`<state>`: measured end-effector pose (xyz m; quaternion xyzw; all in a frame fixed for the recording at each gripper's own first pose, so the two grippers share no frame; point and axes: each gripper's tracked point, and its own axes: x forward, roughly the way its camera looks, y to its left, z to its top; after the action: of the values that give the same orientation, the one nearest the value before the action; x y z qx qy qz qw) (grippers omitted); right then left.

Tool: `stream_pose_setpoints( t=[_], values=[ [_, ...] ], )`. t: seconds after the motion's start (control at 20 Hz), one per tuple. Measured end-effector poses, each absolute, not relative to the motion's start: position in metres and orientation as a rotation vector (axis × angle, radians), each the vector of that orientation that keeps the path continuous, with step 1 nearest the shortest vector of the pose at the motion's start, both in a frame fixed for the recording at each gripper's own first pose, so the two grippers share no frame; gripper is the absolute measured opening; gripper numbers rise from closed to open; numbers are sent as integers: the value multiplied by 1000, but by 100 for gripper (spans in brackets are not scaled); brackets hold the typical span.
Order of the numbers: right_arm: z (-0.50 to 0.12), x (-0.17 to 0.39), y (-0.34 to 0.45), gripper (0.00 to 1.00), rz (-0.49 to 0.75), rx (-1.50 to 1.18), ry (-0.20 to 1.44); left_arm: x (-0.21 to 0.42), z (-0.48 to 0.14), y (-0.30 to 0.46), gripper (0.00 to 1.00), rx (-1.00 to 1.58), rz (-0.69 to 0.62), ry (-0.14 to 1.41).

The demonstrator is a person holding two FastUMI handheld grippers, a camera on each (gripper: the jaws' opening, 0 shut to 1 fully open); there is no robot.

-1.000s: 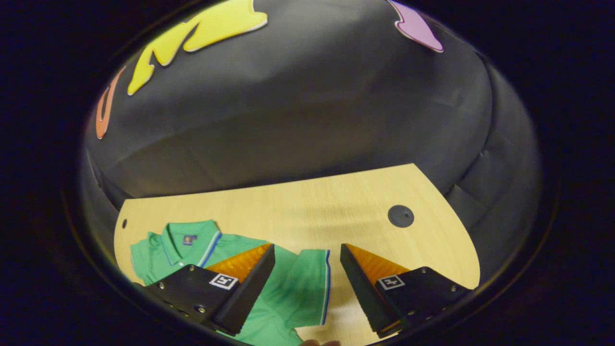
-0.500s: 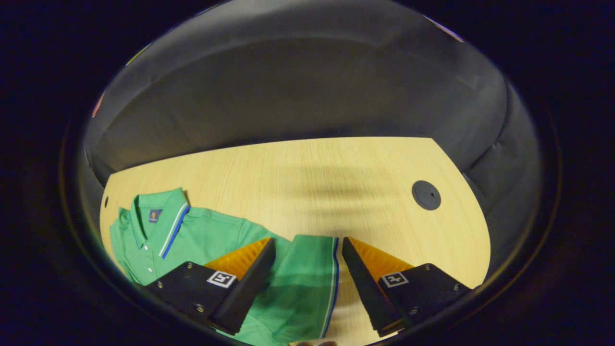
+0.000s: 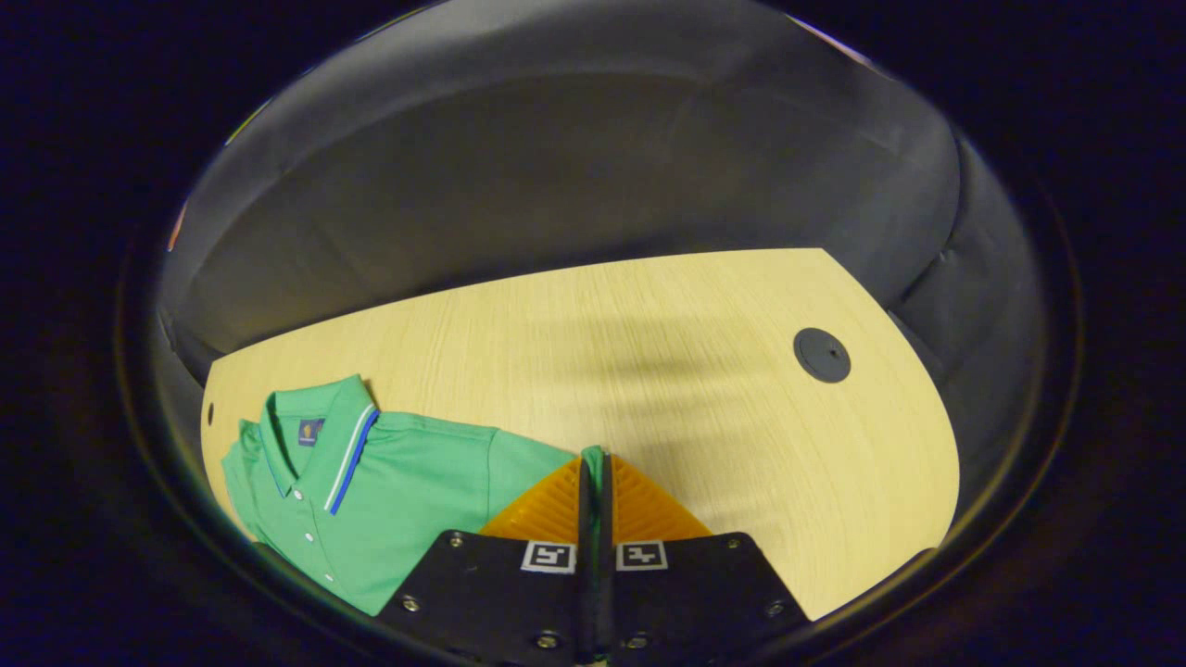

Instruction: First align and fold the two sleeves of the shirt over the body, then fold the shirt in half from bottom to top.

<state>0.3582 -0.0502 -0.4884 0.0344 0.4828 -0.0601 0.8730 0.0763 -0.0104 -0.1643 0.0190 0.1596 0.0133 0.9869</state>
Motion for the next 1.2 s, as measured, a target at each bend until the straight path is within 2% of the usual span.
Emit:
stream_pose_setpoints(
  t=[0.25, 0.65, 1.2],
  values=[
    [-466, 361, -42, 1, -94, 73, 942, 72, -163, 3, 97, 46, 50, 318],
    [-423, 353, 14, 1, 4, 103, 869, 70, -154, 0, 96, 36, 32, 294],
    [-426, 315, 95, 1, 133, 34, 860, 54, -145, 13, 97, 19, 48, 284]
  ],
)
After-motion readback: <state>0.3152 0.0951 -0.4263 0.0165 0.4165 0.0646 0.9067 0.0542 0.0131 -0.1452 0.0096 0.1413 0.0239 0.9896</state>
